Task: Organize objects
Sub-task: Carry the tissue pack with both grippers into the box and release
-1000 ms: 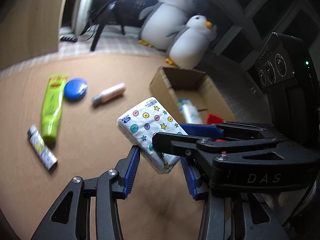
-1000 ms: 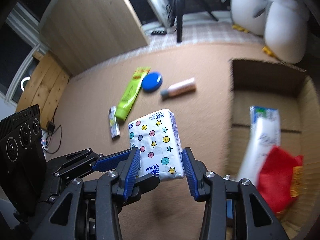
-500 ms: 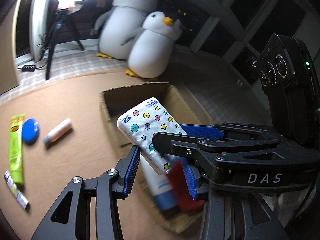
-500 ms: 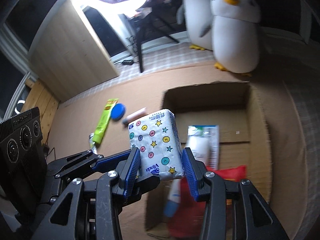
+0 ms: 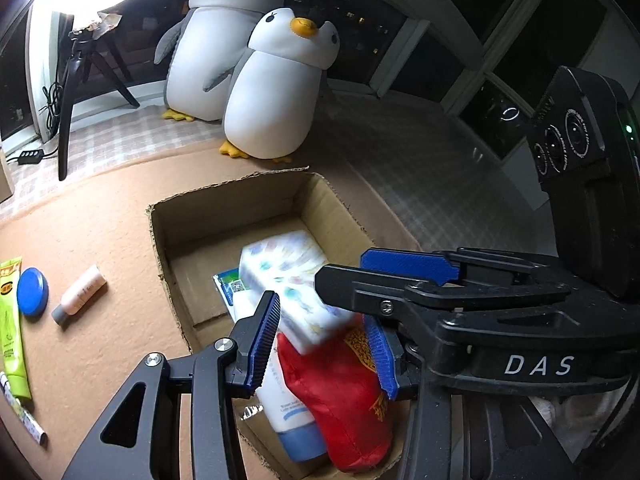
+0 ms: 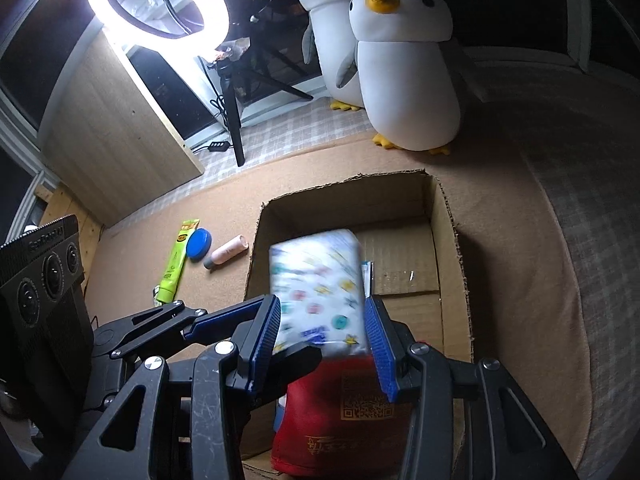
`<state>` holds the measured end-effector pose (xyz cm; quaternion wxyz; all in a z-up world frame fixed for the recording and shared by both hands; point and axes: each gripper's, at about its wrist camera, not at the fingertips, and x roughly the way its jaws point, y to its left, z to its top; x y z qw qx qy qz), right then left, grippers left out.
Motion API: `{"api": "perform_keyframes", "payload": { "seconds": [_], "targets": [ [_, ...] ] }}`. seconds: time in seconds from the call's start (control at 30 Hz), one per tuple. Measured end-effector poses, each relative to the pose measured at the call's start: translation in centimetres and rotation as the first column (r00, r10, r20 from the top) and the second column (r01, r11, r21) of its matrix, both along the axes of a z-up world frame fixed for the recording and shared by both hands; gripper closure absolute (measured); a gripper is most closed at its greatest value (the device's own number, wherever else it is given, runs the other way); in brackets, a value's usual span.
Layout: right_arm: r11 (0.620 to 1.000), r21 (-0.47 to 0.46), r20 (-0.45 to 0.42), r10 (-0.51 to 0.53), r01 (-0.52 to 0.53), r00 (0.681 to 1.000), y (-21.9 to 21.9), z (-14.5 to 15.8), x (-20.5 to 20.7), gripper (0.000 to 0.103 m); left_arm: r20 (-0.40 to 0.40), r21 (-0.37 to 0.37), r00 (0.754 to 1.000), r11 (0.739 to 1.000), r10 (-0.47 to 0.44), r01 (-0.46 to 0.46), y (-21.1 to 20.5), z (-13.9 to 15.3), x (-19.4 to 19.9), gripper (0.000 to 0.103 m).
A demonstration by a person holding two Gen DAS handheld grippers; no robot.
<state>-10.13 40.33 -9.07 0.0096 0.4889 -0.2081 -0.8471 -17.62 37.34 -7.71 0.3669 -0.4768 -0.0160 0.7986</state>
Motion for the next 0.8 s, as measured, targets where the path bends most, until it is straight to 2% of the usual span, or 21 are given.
{"api": "perform_keyframes", "payload": {
  "seconds": [0.33, 0.57, 0.8],
  "targets": [
    [1.0, -0.016, -0.014, -0.027, 0.026, 1.0, -1.3, 0.3, 0.9, 0.062, 0.001, 0.002, 0.999, 0.999, 0.037, -0.037, -4.3, 0.2, 1.0, 0.056],
    [0.999, -0.039, -0.023, -0.008, 0.007, 1.0, -4.8, 0.5, 1.5, 0.062, 0.022, -0.01, 0.993, 0.993, 0.118, -0.118, -11.3, -0.3, 2.5, 0.056],
    [0.997, -0.057, -0.033, 0.04, -0.042, 0.999, -9.4, 0.6, 1.1, 0.062, 0.046, -0.062, 0.968, 0.968, 0.246, -0.243, -19.8, -1.9, 4.1, 0.054]
  ]
}}
